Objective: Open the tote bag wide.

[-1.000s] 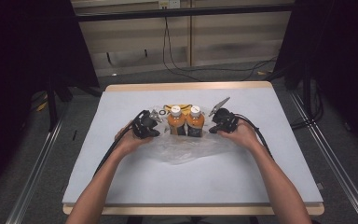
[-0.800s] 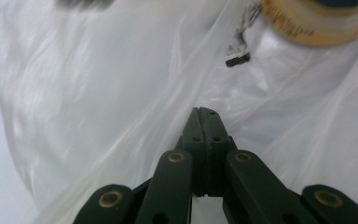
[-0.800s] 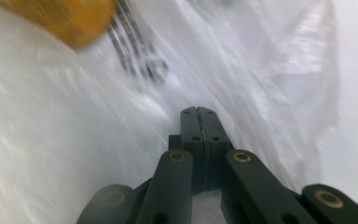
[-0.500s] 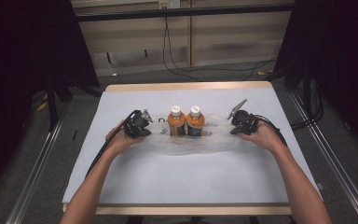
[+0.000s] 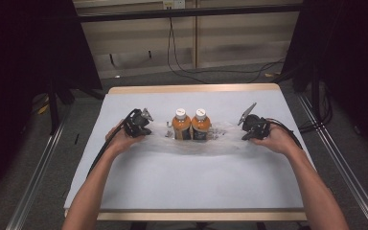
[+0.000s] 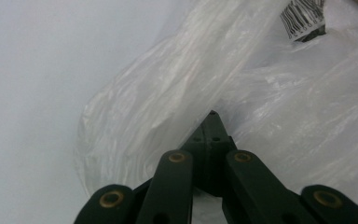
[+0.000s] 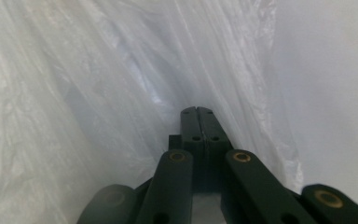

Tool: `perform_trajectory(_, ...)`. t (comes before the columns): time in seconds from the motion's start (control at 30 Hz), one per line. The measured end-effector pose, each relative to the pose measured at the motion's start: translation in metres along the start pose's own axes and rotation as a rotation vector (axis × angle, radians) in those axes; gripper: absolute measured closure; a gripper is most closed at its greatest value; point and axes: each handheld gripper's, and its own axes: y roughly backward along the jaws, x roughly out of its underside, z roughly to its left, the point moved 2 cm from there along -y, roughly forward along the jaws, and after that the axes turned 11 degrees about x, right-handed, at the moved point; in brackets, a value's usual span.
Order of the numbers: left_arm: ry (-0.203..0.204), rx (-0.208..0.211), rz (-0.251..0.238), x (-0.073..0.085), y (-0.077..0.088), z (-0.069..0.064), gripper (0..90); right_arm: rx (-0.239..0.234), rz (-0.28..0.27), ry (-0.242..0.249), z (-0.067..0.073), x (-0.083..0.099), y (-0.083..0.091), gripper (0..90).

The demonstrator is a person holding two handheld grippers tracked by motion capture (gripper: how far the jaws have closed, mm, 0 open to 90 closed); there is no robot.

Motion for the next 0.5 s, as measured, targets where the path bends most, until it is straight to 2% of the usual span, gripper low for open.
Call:
perform_trajectory(0.1, 0.018, -0.007, 0.009, 0.0005, 0.0009, 0.0057, 90.0, 0.039, -0.016, -0.009, -0.0014, -0.0027, -0.0032, 90.0)
perform_trajectory(0.13, 0.006, -0.014, 0.016, 0.0004, 0.0009, 0.0070, 90.0, 0.052, -0.017, -0.012, -0.0013, -0.0046, -0.0043, 90.0)
perform_trajectory(0.2, 0.011, -0.016, 0.027, 0.0007, 0.0017, 0.0082, 90.0, 0.078, -0.029, -0.023, -0.0013, -0.0068, -0.0064, 90.0)
perform_trajectory(0.23, 0.007, -0.012, 0.024, 0.0010, 0.0019, 0.0094, 90.0, 0.086, -0.029, -0.024, -0.0016, -0.0076, -0.0068, 90.0)
perform_trajectory(0.3, 0.030, 0.006, -0.005, 0.0038, 0.0022, 0.0111, 90.0, 0.096, -0.041, -0.029, -0.0027, -0.0081, -0.0083, 90.0)
perform_trajectory(0.33, 0.031, 0.009, -0.009, 0.0051, 0.0027, 0.0118, 90.0, 0.096, -0.040, -0.044, -0.0024, -0.0090, -0.0086, 90.0)
perform_trajectory(0.47, 0.004, -0.012, 0.001, 0.0070, 0.0037, 0.0101, 90.0, 0.082, -0.047, -0.046, -0.0043, -0.0090, -0.0088, 90.0)
perform_trajectory(0.5, 0.018, -0.009, -0.004, 0.0086, 0.0039, 0.0089, 90.0, 0.064, -0.040, -0.045, -0.0039, -0.0085, -0.0074, 90.0)
